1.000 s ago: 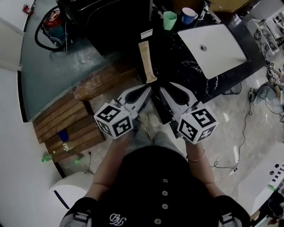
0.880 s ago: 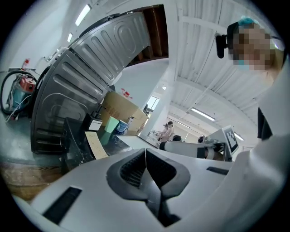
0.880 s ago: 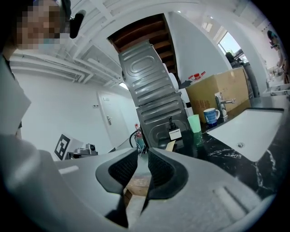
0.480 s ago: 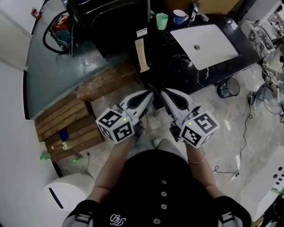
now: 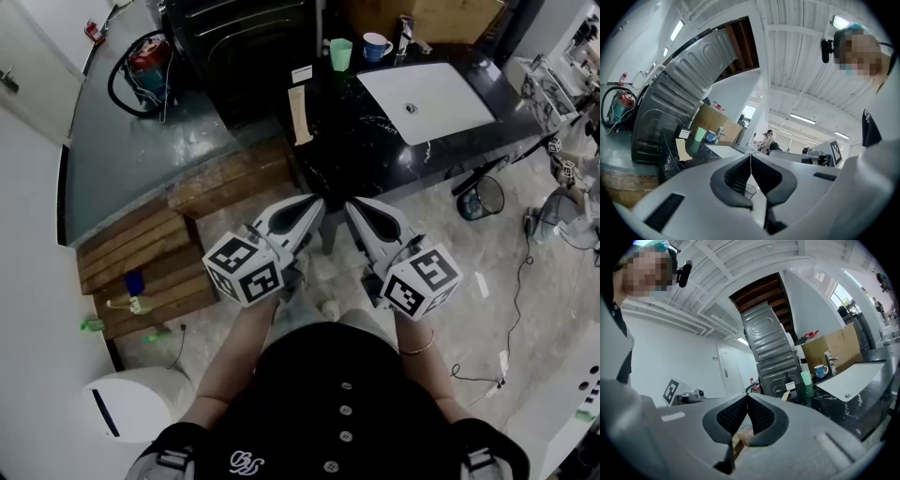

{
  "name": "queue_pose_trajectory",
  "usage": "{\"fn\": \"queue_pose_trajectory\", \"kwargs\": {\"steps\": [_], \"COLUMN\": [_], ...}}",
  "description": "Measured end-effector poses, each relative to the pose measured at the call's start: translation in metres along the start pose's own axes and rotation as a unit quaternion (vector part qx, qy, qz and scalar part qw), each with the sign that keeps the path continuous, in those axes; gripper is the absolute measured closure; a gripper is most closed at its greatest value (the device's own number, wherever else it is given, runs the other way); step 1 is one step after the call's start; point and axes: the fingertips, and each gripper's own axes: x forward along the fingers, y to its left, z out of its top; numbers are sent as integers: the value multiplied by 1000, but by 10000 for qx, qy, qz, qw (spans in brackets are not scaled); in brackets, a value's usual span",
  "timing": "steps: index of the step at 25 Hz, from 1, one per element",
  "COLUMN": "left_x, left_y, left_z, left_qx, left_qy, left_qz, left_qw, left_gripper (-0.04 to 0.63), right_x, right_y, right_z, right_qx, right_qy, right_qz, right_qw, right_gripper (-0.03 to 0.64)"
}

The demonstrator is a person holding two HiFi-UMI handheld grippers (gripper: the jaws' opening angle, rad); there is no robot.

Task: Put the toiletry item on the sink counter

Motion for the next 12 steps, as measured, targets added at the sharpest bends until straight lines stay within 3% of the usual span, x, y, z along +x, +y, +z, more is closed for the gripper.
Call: {"fn": "queue_pose_trajectory", "kwargs": {"steps": [12], "left_x": [8], "left_y": [-36], "left_z": [-9], "left_qx": [324], "left_qy": [113], "left_qz": [-98], "left_qw": [9994], "left_gripper": [583], "right_x": [-23], "right_y": [3], "right_z": [2], "right_qx": [-99], "right_qy": [-114], "right_qz": [-69], "right_qw": [9999], "right_gripper": [614]}}
